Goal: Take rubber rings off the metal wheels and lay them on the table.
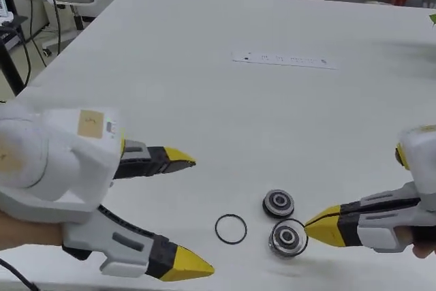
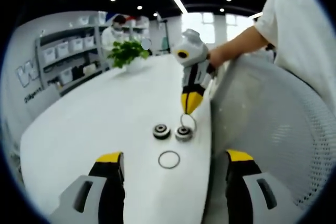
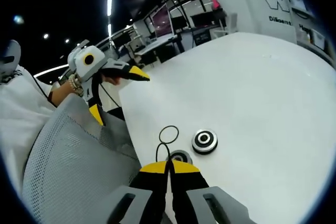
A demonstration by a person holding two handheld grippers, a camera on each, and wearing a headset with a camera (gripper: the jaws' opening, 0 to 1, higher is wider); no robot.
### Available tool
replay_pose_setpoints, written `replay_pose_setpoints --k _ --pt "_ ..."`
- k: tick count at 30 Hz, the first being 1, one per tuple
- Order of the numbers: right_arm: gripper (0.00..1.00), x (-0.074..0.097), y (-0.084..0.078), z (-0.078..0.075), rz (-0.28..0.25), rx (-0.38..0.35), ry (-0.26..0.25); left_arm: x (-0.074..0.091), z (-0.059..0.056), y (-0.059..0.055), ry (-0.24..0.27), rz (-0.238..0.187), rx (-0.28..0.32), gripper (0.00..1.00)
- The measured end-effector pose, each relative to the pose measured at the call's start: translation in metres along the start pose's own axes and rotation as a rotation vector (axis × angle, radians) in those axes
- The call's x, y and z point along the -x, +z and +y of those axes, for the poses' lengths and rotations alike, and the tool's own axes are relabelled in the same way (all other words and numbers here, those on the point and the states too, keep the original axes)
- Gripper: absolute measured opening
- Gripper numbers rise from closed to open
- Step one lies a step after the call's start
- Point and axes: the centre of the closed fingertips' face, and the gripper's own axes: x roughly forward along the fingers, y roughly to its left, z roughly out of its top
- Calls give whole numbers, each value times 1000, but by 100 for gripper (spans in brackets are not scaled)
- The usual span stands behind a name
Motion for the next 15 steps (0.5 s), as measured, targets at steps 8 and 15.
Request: replay_pose_setpoints --k 8,15 --pt "0 19 15 4 -34 21 -22 17 7 -8 66 -11 46 80" --pt "0 33 21 4 -40 61 -62 25 9 -13 102 -23 79 80"
